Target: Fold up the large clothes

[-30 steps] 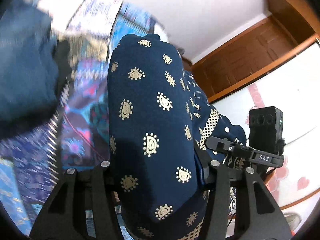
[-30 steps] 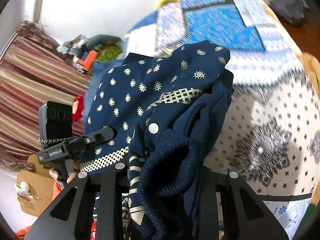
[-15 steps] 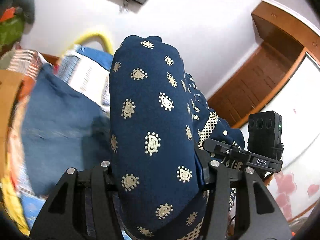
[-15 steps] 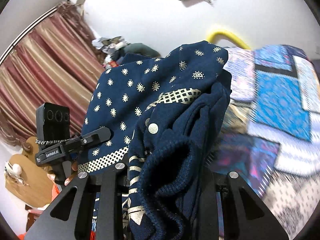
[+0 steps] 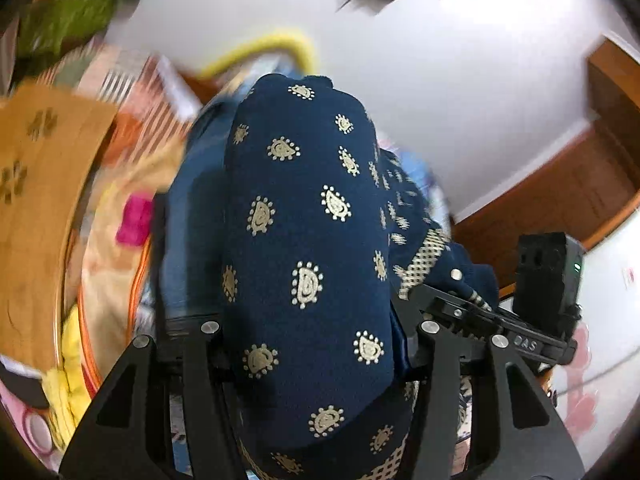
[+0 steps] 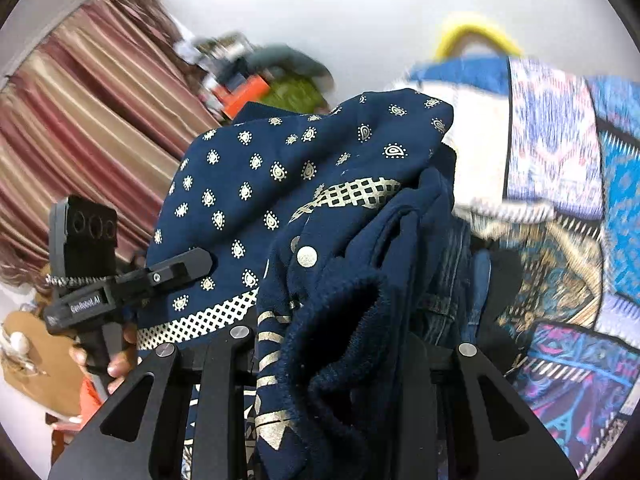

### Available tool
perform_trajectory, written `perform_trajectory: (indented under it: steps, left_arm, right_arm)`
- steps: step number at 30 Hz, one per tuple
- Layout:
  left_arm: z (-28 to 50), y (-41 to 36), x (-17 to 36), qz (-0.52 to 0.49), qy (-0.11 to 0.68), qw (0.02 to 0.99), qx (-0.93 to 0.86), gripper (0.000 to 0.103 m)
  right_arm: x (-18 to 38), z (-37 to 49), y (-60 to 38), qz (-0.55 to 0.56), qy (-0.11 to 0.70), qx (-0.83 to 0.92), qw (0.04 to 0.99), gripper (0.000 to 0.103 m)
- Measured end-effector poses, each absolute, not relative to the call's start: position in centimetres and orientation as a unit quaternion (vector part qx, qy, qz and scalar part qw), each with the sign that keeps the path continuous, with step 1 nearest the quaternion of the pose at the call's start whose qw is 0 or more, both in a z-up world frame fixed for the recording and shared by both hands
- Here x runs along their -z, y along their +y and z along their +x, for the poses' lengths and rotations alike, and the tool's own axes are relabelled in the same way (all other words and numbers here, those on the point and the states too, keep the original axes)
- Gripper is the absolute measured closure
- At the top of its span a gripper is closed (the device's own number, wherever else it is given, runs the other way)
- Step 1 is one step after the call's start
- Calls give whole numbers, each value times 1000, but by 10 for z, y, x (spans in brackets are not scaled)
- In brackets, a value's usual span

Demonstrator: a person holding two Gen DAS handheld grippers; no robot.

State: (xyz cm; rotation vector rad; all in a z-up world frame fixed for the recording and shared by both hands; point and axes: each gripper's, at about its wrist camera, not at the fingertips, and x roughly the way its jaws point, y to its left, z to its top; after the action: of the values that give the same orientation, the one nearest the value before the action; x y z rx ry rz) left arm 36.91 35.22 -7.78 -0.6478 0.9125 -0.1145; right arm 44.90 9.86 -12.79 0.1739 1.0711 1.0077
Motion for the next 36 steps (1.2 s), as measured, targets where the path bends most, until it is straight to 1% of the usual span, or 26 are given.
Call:
perform_trajectory:
  steps: [2,3,4,5,6,8,11,12,14,21,25,27,30,33,36]
  left_arm:
    - [367,360,97,-317,439,839,54,45]
    - [365,361,101,-314,438,841,53,43]
    - [363,360,100,-308,437,844,50,38]
    - [360,360,100,-302,435,847,48,37]
    - [357,358,97,-292,434,851,42,36]
    - [348,349,88,-256,432,865,17,32]
    - [331,335,72,-209,420,883,-14,31]
    - [324,330,67,-197,417,887,-21,31]
    - [312,323,63,-176,413,893,-34,31]
    - [248,283,42,-85,396,912,-69,31]
    - [209,266,17,-74,363,925,-83,31]
    - [195,259,3,-67,341,933,-88,31]
    - [164,240,-33,-50,294,950,-95,31]
    - [128,218,-69,-46,233,968,-84,31]
    - [94,194,-94,-29,177,980,-89,31]
  right_arm:
    - [157,456,108,81,521,-442,725,75]
    - [168,460,109,89,532,-437,719,73]
    - [178,460,108,96,539,-432,717,70]
    - [179,459,106,95,537,-429,720,66]
    - [176,455,104,86,532,-426,727,59]
    - [168,446,100,59,520,-418,743,53]
    - [152,425,90,1,495,-404,769,47]
    - [147,420,86,-4,483,-382,788,44]
    - [142,410,75,-24,471,-367,802,42]
    - [129,380,51,-27,446,-326,833,41]
    - [101,349,38,-23,414,-326,850,41]
    - [81,329,33,-32,378,-331,864,41]
    - [38,288,22,-38,299,-338,892,41]
    - [5,251,11,-35,228,-332,915,41]
    - [-27,210,0,-31,159,-339,927,41]
